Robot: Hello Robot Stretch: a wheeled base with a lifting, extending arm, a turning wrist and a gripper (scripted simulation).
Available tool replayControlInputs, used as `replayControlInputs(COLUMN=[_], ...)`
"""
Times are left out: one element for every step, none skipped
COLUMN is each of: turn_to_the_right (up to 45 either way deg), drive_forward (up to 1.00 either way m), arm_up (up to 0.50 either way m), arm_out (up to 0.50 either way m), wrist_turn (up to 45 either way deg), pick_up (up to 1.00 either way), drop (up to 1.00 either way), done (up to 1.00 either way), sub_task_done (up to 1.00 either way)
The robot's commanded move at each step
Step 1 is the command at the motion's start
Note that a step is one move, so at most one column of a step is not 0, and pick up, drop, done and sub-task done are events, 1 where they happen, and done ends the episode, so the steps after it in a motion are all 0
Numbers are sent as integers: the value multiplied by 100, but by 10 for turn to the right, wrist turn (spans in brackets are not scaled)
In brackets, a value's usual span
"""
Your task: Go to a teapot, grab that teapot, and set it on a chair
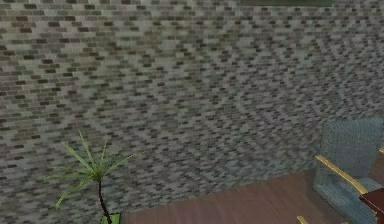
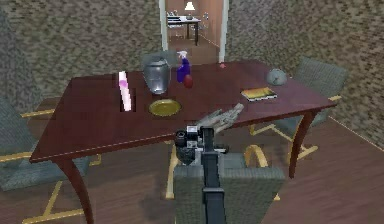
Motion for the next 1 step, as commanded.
replayControlInputs(turn_to_the_right=[0], drive_forward=[0], arm_up=[0], arm_out=[0], wrist_turn=[0], pick_up=[0], drop=[0], done=[100], sub_task_done=[0])
